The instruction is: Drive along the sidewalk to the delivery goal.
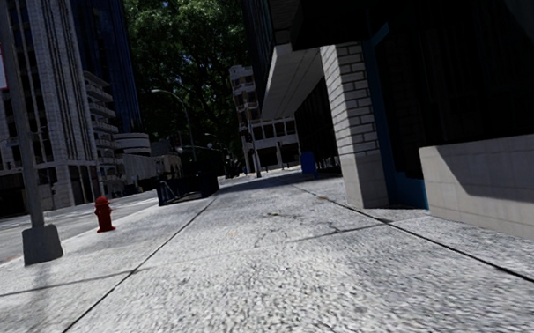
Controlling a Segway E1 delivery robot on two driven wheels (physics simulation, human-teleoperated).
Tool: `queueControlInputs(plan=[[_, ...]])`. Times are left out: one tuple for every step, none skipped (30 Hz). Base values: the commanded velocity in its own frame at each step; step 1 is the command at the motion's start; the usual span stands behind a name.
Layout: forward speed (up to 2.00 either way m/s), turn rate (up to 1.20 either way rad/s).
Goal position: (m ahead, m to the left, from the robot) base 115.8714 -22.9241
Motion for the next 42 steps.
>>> queueControlInputs(plan=[[2.0, 0.0], [2.0, 0.0], [2.0, 0.0], [2.0, 0.0], [2.0, 0.0], [2.0, 0.0], [2.0, 0.0], [2.0, 0.0], [2.0, 0.0], [2.0, 0.0], [2.0, 0.0], [2.0, 0.0], [2.0, 0.0], [2.0, 0.0], [2.0, 0.0], [2.0, 0.0], [2.0, 0.0], [2.0, 0.0], [2.0, 0.0], [2.0, 0.0], [2.0, 0.0], [2.0, 0.0], [2.0, 0.0], [2.0, 0.0], [2.0, 0.0], [2.0, 0.0], [2.0, 0.0], [2.0, 0.0], [2.0, 0.0], [2.0, 0.0], [2.0, 0.0], [2.0, 0.0], [2.0, 0.0], [2.0, 0.0], [2.0, 0.0], [2.0, 0.0], [2.0, 0.0], [2.0, 0.0], [2.0, 0.0], [2.0, 0.0], [2.0, 0.0], [2.0, 0.0]])
